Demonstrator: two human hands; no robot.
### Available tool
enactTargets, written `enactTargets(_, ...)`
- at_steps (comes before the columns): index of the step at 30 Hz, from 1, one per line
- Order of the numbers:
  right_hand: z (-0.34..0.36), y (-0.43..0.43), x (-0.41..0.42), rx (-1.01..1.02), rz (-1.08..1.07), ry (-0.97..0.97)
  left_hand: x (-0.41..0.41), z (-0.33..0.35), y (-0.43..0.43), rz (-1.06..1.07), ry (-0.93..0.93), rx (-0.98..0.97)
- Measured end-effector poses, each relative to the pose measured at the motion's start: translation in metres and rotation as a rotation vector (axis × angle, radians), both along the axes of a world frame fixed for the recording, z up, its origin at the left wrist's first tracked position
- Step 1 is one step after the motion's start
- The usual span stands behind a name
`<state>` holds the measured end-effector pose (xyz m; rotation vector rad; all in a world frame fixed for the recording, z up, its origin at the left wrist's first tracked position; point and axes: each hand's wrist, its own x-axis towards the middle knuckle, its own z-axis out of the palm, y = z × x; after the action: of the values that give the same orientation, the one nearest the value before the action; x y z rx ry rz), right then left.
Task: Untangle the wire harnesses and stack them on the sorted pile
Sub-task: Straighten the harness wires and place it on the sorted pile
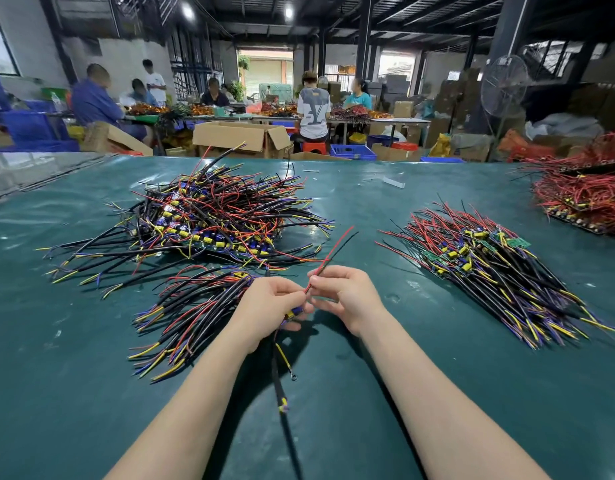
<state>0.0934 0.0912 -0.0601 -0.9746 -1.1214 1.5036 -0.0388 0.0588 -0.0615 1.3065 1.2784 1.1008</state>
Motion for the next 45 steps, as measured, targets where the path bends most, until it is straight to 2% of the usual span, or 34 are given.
enactTargets(2, -0.002, 0.000, -0.002, 0.006, -0.064, 0.010, -0.001, -0.001, 0.000, -0.031, 0.049, -0.001)
enactTargets(5, 0.000, 0.002, -0.002, 0.043, -0.148, 0.007, -0.004, 0.002, -0.001, -0.092, 0.023, -0.026)
enactTargets(11, 0.001, 0.014, 0.016, 0.080, -0.329, 0.107, -0.001, 0.007, -0.005, -0.249, 0.051, -0.078)
enactTargets(16, 0.004, 0.017, 0.019, -0.033, -0.393, 0.253, -0.007, 0.009, -0.007, -0.326, 0.043, -0.116)
enactTargets(22, 0.000, 0.021, 0.022, 0.077, -0.529, 0.264, -0.001, 0.007, -0.005, -0.168, 0.032, -0.131)
enactTargets(25, 0.004, 0.020, 0.021, 0.079, -0.523, 0.325, -0.001, 0.005, -0.004, -0.100, 0.000, -0.097)
enactTargets(28, 0.004, 0.015, 0.018, -0.038, -0.423, 0.420, 0.002, 0.002, -0.002, 0.017, -0.056, -0.053)
enactTargets(30, 0.002, 0.007, 0.004, -0.107, -0.273, 0.336, -0.001, 0.000, -0.002, 0.095, -0.122, -0.042)
enactTargets(32, 0.000, -0.002, -0.012, -0.106, -0.080, 0.156, -0.003, -0.001, 0.000, 0.145, -0.188, -0.044)
enactTargets(34, 0.000, -0.007, -0.018, -0.085, 0.016, 0.088, -0.001, 0.000, 0.001, 0.160, -0.216, -0.044)
enactTargets(41, 0.000, -0.014, -0.027, -0.060, -0.115, 0.069, -0.002, 0.001, 0.002, 0.201, -0.176, -0.037)
enactTargets(45, 0.000, -0.012, -0.026, -0.067, -0.184, 0.162, 0.000, 0.002, 0.004, 0.168, -0.155, -0.044)
